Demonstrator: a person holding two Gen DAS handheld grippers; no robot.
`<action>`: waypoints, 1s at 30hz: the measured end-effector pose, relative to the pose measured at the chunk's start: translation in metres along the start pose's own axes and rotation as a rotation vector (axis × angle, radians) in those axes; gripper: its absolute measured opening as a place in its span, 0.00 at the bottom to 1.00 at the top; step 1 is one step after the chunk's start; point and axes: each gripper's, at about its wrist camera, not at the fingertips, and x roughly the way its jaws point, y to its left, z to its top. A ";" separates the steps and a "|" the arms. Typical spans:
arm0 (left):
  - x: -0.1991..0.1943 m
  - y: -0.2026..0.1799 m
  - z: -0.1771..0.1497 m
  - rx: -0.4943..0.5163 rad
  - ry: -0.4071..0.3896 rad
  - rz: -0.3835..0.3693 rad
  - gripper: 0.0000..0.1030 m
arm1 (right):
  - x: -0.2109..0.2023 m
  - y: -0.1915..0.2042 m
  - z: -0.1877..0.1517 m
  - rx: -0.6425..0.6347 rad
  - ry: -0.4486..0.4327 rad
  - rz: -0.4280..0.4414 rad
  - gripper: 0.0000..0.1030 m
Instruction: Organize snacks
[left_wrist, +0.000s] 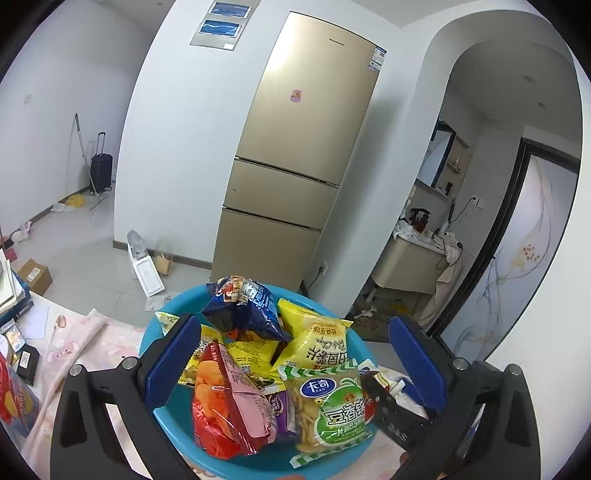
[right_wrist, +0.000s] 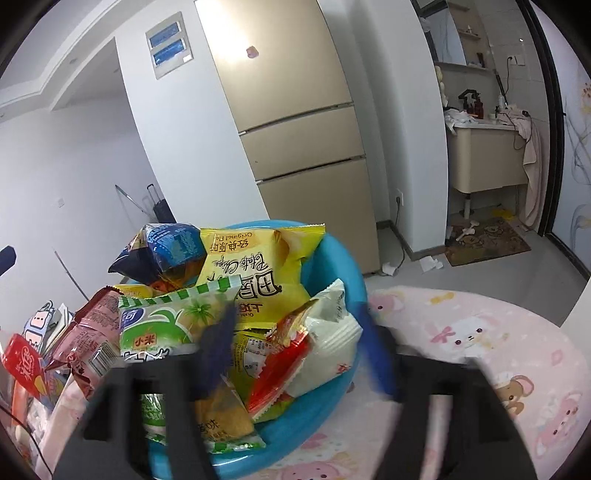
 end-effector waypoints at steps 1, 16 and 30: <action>0.001 -0.001 0.000 0.006 0.001 0.005 1.00 | -0.006 -0.001 0.000 0.003 -0.027 -0.015 1.00; -0.067 -0.057 0.001 0.193 -0.104 -0.014 1.00 | -0.173 0.040 0.049 -0.172 -0.374 0.066 1.00; -0.216 -0.090 -0.017 0.248 -0.371 -0.062 1.00 | -0.305 0.049 0.031 -0.195 -0.538 0.114 1.00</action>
